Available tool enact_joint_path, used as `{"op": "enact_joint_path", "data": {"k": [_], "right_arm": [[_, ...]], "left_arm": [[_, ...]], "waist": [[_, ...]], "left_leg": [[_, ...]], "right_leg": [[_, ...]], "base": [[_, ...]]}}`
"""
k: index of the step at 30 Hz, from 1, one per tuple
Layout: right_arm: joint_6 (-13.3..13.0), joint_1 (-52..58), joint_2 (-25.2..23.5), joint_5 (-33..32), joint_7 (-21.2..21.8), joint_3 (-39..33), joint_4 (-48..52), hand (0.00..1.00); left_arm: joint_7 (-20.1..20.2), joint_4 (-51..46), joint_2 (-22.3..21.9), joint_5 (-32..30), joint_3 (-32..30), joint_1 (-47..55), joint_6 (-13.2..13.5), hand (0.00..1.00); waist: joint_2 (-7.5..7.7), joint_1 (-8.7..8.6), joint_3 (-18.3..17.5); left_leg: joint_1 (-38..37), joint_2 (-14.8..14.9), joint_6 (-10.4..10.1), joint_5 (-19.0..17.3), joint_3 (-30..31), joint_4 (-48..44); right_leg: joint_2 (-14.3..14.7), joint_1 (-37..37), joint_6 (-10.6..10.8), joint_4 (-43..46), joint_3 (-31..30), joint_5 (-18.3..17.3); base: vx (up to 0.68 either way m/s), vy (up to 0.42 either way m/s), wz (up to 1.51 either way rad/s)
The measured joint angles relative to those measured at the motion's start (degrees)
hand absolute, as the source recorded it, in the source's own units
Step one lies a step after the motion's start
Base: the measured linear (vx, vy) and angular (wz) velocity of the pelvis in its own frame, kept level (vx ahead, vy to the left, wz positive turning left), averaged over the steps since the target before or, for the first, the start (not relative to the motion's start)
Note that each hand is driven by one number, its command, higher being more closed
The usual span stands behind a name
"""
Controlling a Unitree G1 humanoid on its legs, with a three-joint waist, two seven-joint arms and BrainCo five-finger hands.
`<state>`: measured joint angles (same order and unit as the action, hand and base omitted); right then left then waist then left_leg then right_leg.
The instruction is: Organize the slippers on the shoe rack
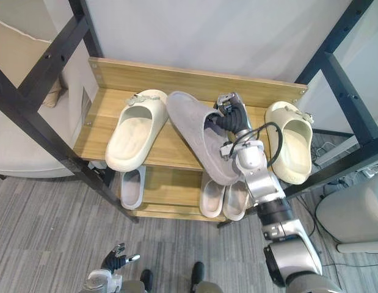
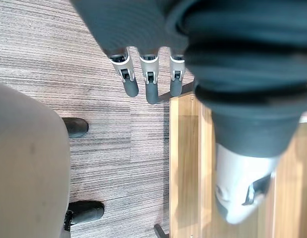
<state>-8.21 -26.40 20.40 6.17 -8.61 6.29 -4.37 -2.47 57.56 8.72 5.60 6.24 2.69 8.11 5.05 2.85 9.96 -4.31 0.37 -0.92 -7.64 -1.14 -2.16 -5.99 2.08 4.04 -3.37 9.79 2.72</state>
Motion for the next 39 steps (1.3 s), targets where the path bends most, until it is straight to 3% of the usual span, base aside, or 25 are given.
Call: {"op": "enact_joint_path", "data": {"k": [5,10,16,23,29,35,39], "right_arm": [[-1.54,4.25,-3.22,-0.02,-1.13,-2.88,8.56,1.0],[-4.94,7.45,-5.05,-0.13,-1.82,-4.07,18.23,1.0],[-6.88,14.13,-6.98,-2.52,-0.72,-3.69,24.02,1.0],[-7.15,25.8,-6.96,-3.91,4.23,6.57,23.4,1.0],[-6.51,30.93,-7.0,-1.63,8.34,13.22,12.17,1.0],[-5.24,24.82,-6.57,0.63,8.39,16.32,1.95,1.0],[-4.49,19.82,-6.17,3.05,7.93,18.36,-1.38,1.0]], "left_arm": [[0.23,0.09,-0.02,-0.56,-0.19,0.1,-0.01,0.0],[0.27,0.36,-0.23,-1.45,-0.21,0.09,0.01,0.0],[0.37,1.2,-0.93,-2.2,-0.06,0.18,0.03,0.0],[0.43,2.9,-1.1,-2.26,1.04,0.07,0.23,0.0],[0.59,3.89,-1.12,-3.22,1.75,-0.02,0.43,0.0],[0.48,3.58,-1.4,-2.99,2.15,-4.95,1.33,0.0],[0.39,2.44,-1.35,-1.46,2.28,-7.97,1.64,0.0]], "waist": [[-0.04,-0.61,0.0],[-0.35,-0.86,-0.19],[-1.61,-1.32,-1.1],[-2.39,-2.0,-2.21],[-3.03,-2.08,-3.01],[-5.28,-1.93,4.78],[-5.52,-1.28,8.62]], "left_leg": [[-0.05,-0.18,0.05,-0.05,-0.33,-0.05],[-0.12,-0.13,0.04,-0.04,-0.65,-0.59],[-0.67,-0.13,0.04,-0.01,-0.85,-0.91],[-1.57,-0.04,-0.07,0.1,-0.56,-0.88],[-1.22,0.02,-0.34,-0.23,-0.02,-1.56],[12.82,0.69,-0.41,-7.47,0.84,-22.5],[20.95,0.8,-0.56,-11.05,2.13,-31.62]], "right_leg": [[-0.23,-0.12,0.0,0.0,-0.91,0.0],[-0.22,-0.02,0.01,0.15,-1.38,-0.01],[-0.26,0.05,0.03,1.17,-1.89,-0.03],[-0.11,1.32,0.07,0.72,-1.6,-0.06],[-0.17,1.96,0.48,0.86,-0.99,-0.67],[-1.44,-10.94,-0.04,21.56,-0.8,-8.6],[-2.4,-18.81,-0.04,31.36,0.0,-13.01]], "base": [[-0.03,-0.01,-0.03],[-0.04,-0.03,-0.04],[-0.03,-0.012,-0.03],[-0.01,-0.009,0.02],[-0.01,-0.012,0.07],[-0.13,0.007,0.14],[-0.19,-0.034,0.18]]}}
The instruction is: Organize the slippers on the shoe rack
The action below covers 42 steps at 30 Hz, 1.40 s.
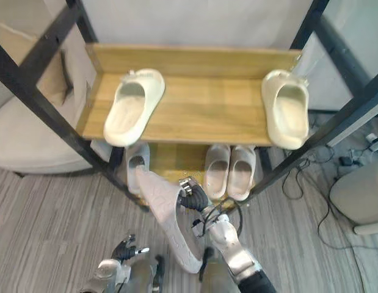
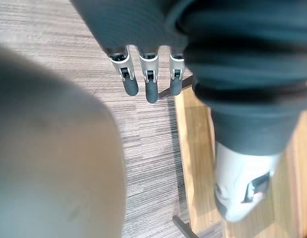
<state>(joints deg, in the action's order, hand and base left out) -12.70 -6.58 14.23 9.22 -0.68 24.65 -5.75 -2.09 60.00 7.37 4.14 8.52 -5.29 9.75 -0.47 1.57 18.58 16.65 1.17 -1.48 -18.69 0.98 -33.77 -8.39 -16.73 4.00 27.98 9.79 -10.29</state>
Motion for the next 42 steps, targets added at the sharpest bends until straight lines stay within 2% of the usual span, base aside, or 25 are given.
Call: {"op": "enact_joint_path", "data": {"k": [2,8,10,14,16,18,20,22,27,31,34,38,42], "right_arm": [[0.13,-1.18,0.52,1.75,-0.1,0.48,-0.38,1.0],[0.88,-8.4,2.18,4.39,-2.2,-0.03,-4.73,1.0],[1.83,-11.94,2.18,4.58,-3.87,-2.68,-5.6,1.0],[2.42,-17.54,1.48,4.99,-7.98,-6.34,-6.44,1.0],[3.07,-19.53,1.74,6.02,-10.98,-9.65,-6.38,1.0],[3.8,-21.46,1.52,6.42,-12.66,-11.23,-6.21,1.0],[4.34,-23.45,1.56,6.64,-15.15,-12.1,-5.53,1.0],[4.99,-24.18,1.52,6.85,-17.59,-13.93,-3.69,1.0],[6.89,-30.81,0.61,8.31,-21.45,-18.31,-3.81,1.0],[8.95,-33.48,0.5,8.83,-23.33,-21.42,-4.44,1.0],[10.08,-37.56,0.66,8.85,-25.04,-22.51,-8.26,1.0],[11.58,-42.05,0.71,8.84,-25.24,-22.91,-14.74,1.0],[12.66,-47.4,1.5,8.81,-25.23,-22.87,-22.57,1.0]], "left_arm": [[-0.05,-0.44,-0.05,0.54,-0.01,-1.19,0.04,0.0],[-0.6,-3.19,-0.01,1.77,-0.45,-3.42,1.12,0.0],[-1.4,-4.66,0.13,2.68,-0.87,-5.44,1.33,0.0],[-2.71,-6.67,-0.43,2.78,-3.19,-7.53,1.83,0.0],[-1.3,-10.96,-1.66,3.41,-4.45,-6.33,2.45,0.0],[-1.06,-14.91,-2.58,3.91,-5.73,-4.13,3.08,0.0],[-0.91,-19.99,-3.65,4.05,-7.71,-1.51,3.84,0.0],[-0.92,-22.72,-4.22,5.13,-9.29,-0.17,4.17,0.0],[-5.32,-19.95,-2.88,6.12,-12.15,-5.82,3.46,0.0],[-5.53,-19.73,-2.37,6.22,-12.37,-5.92,3.19,0.0],[-5.57,-19.59,-2.36,6.94,-12.44,-5.92,3.18,0.0],[-5.9,-18.04,-1.83,7.27,-12.42,-5.92,3.05,0.0],[-7.54,-14.23,-1.32,7.36,-12.32,-5.9,1.43,0.0]], "waist": [[-0.23,0.5,1.23],[-0.77,0.54,4.13],[-0.8,0.56,6.2],[-0.86,0.81,7.06],[-1.97,2.08,7.6],[-2.9,2.52,7.32],[-3.14,3.52,7.19],[-3.13,4.69,7.2],[-1.01,4.76,7.92],[-0.83,4.87,8.02],[-0.8,4.92,7.98],[-0.41,5.13,7.69],[-0.11,6.04,7.53]], "left_leg": [[3.14,-0.08,-0.15,-0.9,0.51,-2.81],[12.22,-0.23,-0.51,-2.28,1.24,-11.03],[16.95,0.16,-0.67,-3.48,1.2,-15.74],[24.82,1.33,-0.43,-6.09,0.86,-24.78],[28.4,1.77,-0.14,-8.78,0.42,-29.84],[31.56,2.08,-0.04,-9.96,0.46,-33.07],[34.81,2.43,-0.06,-10.73,0.54,-35.54],[37.01,2.44,-0.35,-10.83,1.08,-36.89],[42.2,2.77,-0.96,-10.8,1.73,-40.2],[42.84,2.75,-0.96,-10.8,1.75,-40.55],[43.41,2.47,-1.09,-10.74,2.36,-40.47],[44.28,1.88,-1.54,-10.49,3.01,-40.36],[45.76,1.66,-2.37,-10.0,3.92,-40.36]], "right_leg": [[-0.66,-2.82,-0.49,3.04,0.55,-1.32],[-2.15,-12.13,-1.32,12.06,0.98,-3.45],[-2.53,-16.53,-1.72,16.71,1.13,-4.87],[-2.9,-24.13,-2.15,25.15,0.79,-7.78],[-3.52,-28.07,-2.06,30.61,0.31,-10.09],[-3.79,-31.15,-1.62,33.7,0.15,-11.56],[-3.85,-34.43,-1.83,36.16,-0.04,-12.16],[-4.07,-36.37,-2.07,37.69,0.3,-12.58],[-4.85,-40.76,-3.4,41.59,1.47,-13.58],[-5.61,-41.31,-3.59,42.33,1.79,-14.2],[-5.97,-41.37,-3.43,42.41,2.47,-14.72],[-6.6,-41.78,-4.07,42.85,3.24,-15.09],[-7.04,-42.59,-4.66,43.27,4.44,-15.52]], "base": [[-0.13,-0.016,0.13],[-0.07,0.003,0.08],[-0.07,-0.002,0.1],[-0.05,0.005,-0.03],[-0.07,0.019,-0.01],[-0.07,0.033,-0.01],[-0.06,0.056,-0.04],[-0.03,0.055,0.09],[0.01,0.002,0.13],[0.03,-0.014,0.08],[0.02,-0.016,0.09],[0.04,-0.029,0.14],[0.04,-0.031,0.12]]}}
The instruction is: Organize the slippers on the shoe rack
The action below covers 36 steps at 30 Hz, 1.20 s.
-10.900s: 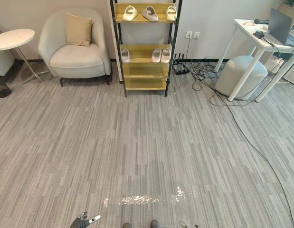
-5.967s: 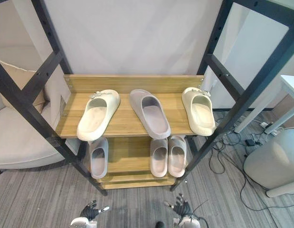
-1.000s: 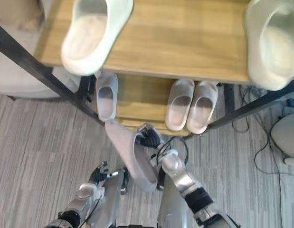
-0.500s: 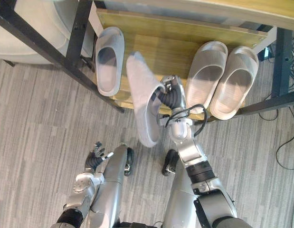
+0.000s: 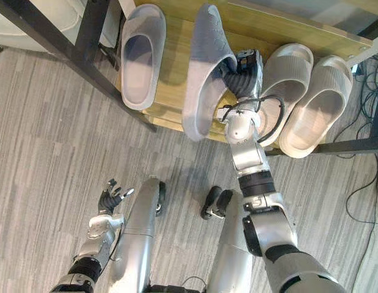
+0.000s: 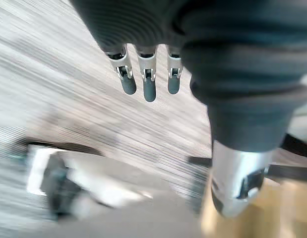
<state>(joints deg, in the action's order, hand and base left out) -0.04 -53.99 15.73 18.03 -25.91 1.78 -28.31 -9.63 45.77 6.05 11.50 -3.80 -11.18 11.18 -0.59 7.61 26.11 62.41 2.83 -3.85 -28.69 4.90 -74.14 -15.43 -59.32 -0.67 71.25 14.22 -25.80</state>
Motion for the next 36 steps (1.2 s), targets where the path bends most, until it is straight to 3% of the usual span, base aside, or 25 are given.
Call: {"op": "enact_joint_path", "data": {"k": [4,5,13,36], "right_arm": [[0.57,-3.58,0.19,0.01,0.07,0.62,-5.21,1.0],[0.6,-4.69,0.15,0.01,0.1,0.76,-7.13,0.0],[1.59,-9.49,0.11,-0.18,-0.05,0.9,-16.3,0.0],[1.55,-10.56,-0.27,-4.49,-3.08,-0.1,-15.03,0.0]], "left_arm": [[-0.25,0.5,-0.03,0.03,0.46,0.09,-0.3,0.0],[-0.26,0.55,-0.03,0.07,0.48,0.09,-0.3,0.0],[-0.39,1.57,-0.03,2.27,1.63,0.08,-0.26,0.0],[-1.51,4.72,-0.08,3.82,0.82,0.05,-0.32,0.0]], "waist": [[0.04,0.27,-0.11],[0.34,0.61,-0.39],[1.58,1.7,-2.97],[1.79,1.55,-4.32]], "left_leg": [[0.58,-0.43,-0.55,0.32,0.44,0.0],[1.03,-0.44,-0.84,0.49,0.6,0.03],[2.75,-1.53,-2.26,2.21,2.73,1.48],[2.35,-0.44,-3.43,3.52,2.9,3.61]], "right_leg": [[-0.71,-0.08,-0.45,0.47,0.95,-0.46],[-0.73,-0.5,-0.67,0.65,1.08,-0.57],[-1.64,-1.17,-1.48,0.65,3.36,-0.98],[-0.77,-1.55,-2.76,-0.3,3.99,-0.87]], "base": [[0.02,-0.04,0.13],[-0.01,-0.035,0.07],[0.0,-0.037,0.14],[0.0,0.004,0.0]]}}
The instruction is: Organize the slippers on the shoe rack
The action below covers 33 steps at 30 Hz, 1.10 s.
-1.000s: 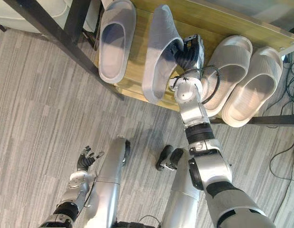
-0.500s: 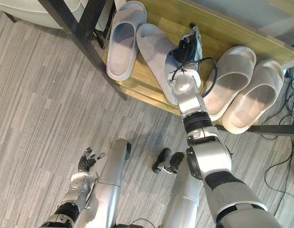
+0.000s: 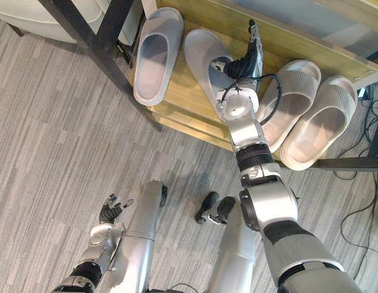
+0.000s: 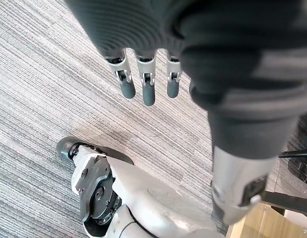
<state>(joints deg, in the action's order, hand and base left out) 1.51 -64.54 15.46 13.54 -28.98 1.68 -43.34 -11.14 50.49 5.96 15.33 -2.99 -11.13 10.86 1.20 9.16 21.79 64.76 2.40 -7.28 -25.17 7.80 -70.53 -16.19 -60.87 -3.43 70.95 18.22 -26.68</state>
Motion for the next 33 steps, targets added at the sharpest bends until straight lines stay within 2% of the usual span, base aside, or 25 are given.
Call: {"op": "enact_joint_path", "data": {"k": [5,13,18,23,28,33], "right_arm": [[-0.03,3.54,-1.2,-0.09,-0.18,-1.46,5.32,0.0],[-0.82,11.84,-7.86,-1.5,-0.27,-1.71,11.38,0.0],[-1.64,15.51,-13.33,-5.75,-0.21,-3.72,11.61,0.0],[-2.66,16.42,-14.5,-9.28,0.49,-3.89,13.26,0.0],[-5.98,17.37,-15.76,-15.05,2.03,-3.73,13.41,0.0],[-7.11,17.84,-16.07,-20.56,3.66,-3.45,13.39,0.0]], "left_arm": [[0.0,0.34,0.01,0.05,-0.53,-0.01,-0.03,0.0],[0.0,1.37,-0.08,-0.01,-2.64,0.19,-0.57,0.0],[0.02,1.27,-0.14,-0.07,-2.87,0.16,-0.65,0.0],[0.02,1.29,-0.99,-0.1,-5.25,0.06,-1.32,0.0],[0.01,1.4,-1.58,-0.61,-7.34,-0.09,-1.67,0.0],[0.0,2.02,-1.76,-1.21,-8.22,-0.67,-2.08,0.0]], "waist": [[0.0,-0.3,0.0],[0.61,-0.68,-0.77],[0.62,-0.91,-0.78],[0.62,-1.14,-0.78],[0.62,-1.5,-0.78],[0.62,-1.5,-0.78]], "left_leg": [[-0.65,0.17,-0.07,0.04,-0.24,0.71],[-2.7,1.04,-0.13,0.07,-0.59,2.36],[-3.65,1.07,-0.13,0.07,-0.69,2.88],[-3.65,1.08,-0.13,0.07,-0.71,2.88],[-3.94,1.17,-0.16,0.08,-0.69,3.19],[-4.87,1.23,-0.16,0.08,-0.66,3.53]], "right_leg": [[0.22,0.3,-0.27,-0.43,-0.22,0.15],[1.12,2.11,-0.47,-2.22,-0.12,0.29],[1.19,2.96,0.11,-2.66,-0.12,-0.01],[1.22,2.99,0.11,-2.74,-0.12,0.02],[1.35,3.26,0.14,-3.02,-0.07,0.01],[1.42,4.29,0.13,-3.29,0.05,0.01]], "base": [[0.0,0.004,-0.01],[0.02,0.009,-0.03],[0.0,0.0,0.0],[0.0,0.007,0.0],[0.0,0.0,0.0],[0.0,0.0,0.0]]}}
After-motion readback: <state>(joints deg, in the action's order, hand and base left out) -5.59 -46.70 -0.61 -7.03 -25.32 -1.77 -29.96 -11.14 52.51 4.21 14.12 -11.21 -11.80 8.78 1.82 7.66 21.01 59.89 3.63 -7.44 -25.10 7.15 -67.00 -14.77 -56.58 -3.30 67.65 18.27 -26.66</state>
